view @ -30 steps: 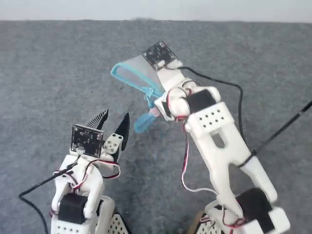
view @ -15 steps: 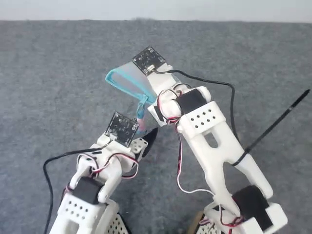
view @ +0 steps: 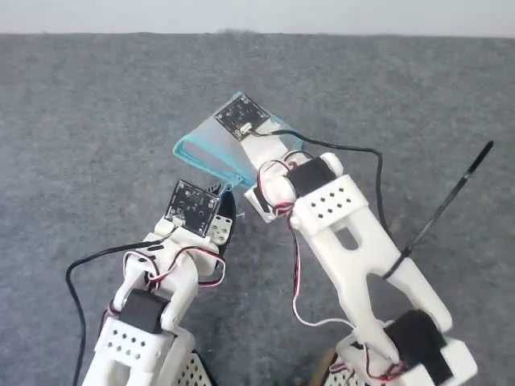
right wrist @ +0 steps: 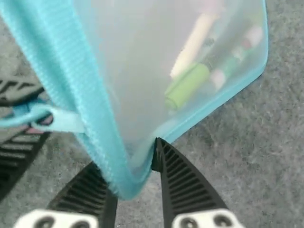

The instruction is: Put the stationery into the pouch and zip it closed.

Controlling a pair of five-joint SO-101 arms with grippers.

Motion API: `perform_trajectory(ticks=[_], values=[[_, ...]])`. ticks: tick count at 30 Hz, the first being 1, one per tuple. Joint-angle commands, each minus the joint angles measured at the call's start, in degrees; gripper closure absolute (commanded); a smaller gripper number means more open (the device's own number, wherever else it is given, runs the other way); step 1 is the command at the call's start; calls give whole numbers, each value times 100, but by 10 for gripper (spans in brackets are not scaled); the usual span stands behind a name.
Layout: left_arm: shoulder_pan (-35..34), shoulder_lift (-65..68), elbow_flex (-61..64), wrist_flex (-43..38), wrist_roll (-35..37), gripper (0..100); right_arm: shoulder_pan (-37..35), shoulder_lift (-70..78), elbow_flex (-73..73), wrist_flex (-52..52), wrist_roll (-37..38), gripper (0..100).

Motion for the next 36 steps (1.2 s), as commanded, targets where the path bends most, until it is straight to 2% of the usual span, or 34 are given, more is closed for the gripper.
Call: perform_trajectory(ticks=[1, 5, 22, 26, 30, 36], values=[[-53, 79, -40, -176, 53, 987, 13, -593, 404, -171, 202, 993], [-53, 79, -40, -176, 53, 987, 127, -989, 853, -198, 334, 993], [-308, 88, -48, -149, 53, 988, 1771, -1200, 1881, -725, 1011, 993], [-114, 97, -40, -149, 53, 988, 1332, -1604, 1890, -708, 967, 993], [-141, 97, -40, -141, 53, 988, 426, -2712, 1969, -664, 835, 981], [-105, 97, -40, -141, 53, 988, -549, -3732, 2541, -664, 1046, 797]])
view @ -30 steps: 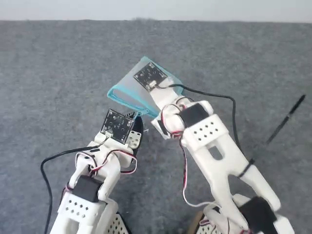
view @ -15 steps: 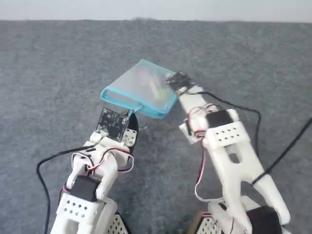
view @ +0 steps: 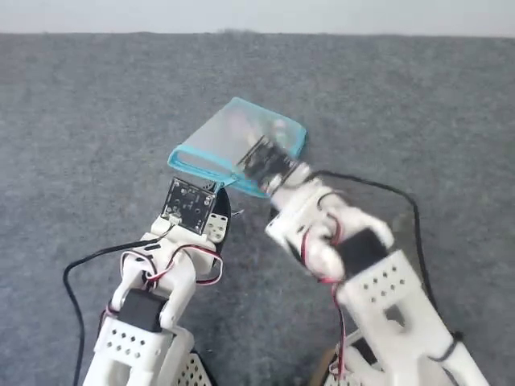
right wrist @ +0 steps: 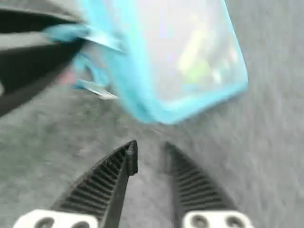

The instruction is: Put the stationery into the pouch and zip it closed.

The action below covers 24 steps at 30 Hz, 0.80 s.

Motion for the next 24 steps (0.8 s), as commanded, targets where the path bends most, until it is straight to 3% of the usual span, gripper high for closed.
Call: perform_trajectory(ticks=[1, 13, 19, 24], values=[[79, 79, -48, -149, 44, 988, -435, -365, 123, -40, 246, 792], [79, 79, -66, -123, 44, 988, -338, 919, -695, -505, 932, 793], [79, 79, -66, -123, 44, 988, -303, 1903, -1530, -567, 879, 793], [79, 79, -66, -123, 44, 988, -295, 2563, -1916, -664, 413, 794]])
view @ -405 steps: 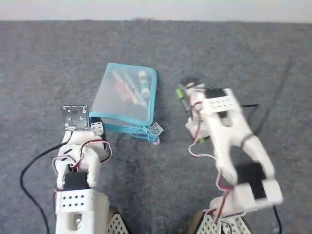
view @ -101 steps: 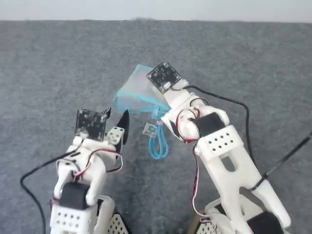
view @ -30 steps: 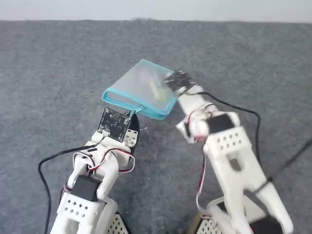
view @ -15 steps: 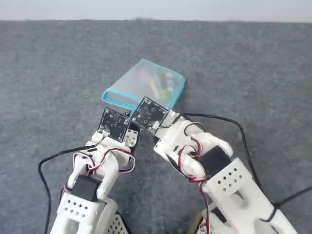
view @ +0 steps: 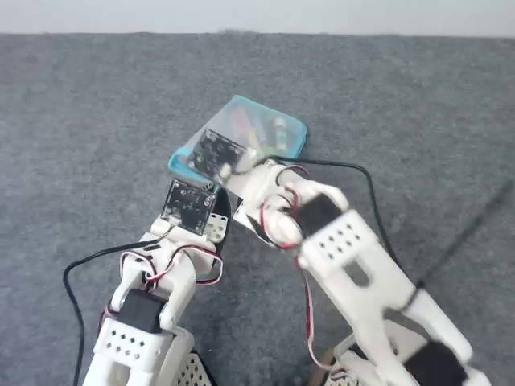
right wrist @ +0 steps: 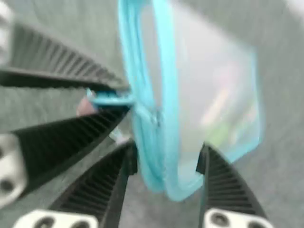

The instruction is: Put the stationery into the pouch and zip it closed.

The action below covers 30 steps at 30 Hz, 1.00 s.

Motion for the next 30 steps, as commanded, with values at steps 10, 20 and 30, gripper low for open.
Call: perform_trajectory(ticks=[10, 20, 30], values=[[62, 79, -57, -123, 26, 988, 110, 971, -914, -136, -290, 924], [35, 79, -48, -123, 26, 988, 796, 945, -941, 321, -290, 991], [-149, 79, -48, -158, 62, 988, 1552, 558, -651, 769, -273, 991]])
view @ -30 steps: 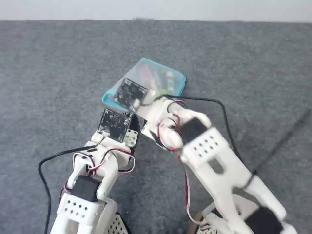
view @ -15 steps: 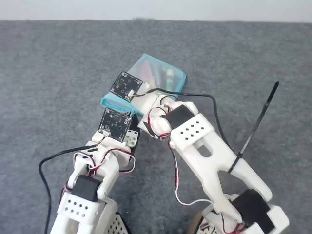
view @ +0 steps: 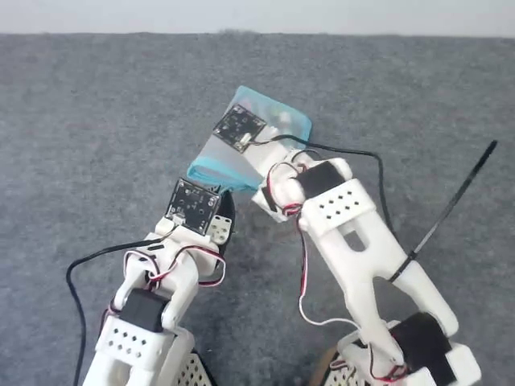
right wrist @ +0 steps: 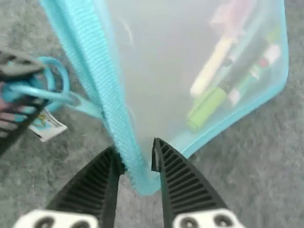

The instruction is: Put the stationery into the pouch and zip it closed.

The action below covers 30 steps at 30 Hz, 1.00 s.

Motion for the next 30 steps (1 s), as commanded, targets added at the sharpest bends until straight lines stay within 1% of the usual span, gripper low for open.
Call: perform_trajectory(ticks=[1, 4, 6, 11, 14, 18, 21, 27, 30], values=[[-308, 70, -57, -167, 62, 988, 602, -576, 202, 75, -53, 991], [-484, 70, -66, -167, 123, 988, 734, -1121, 615, 75, -44, 991], [-510, 70, -75, -167, 246, 988, 769, -1473, 879, 84, 18, 991], [-519, 62, -75, -167, 281, 988, 1007, -2105, 1415, 84, 132, 991], [-527, 62, -75, -167, 290, 988, 1297, -2316, 1582, 101, 334, 991], [-782, 53, -84, -167, 290, 988, 1684, -2396, 1609, 136, 422, 991], [-818, 53, -84, -167, 290, 988, 1815, -2369, 1609, 136, 536, 991], [-756, 62, -84, -167, 273, 988, 1684, -2440, 1618, 268, 527, 991], [-615, 62, -84, -167, 264, 988, 954, -2440, 1618, 514, 536, 988]])
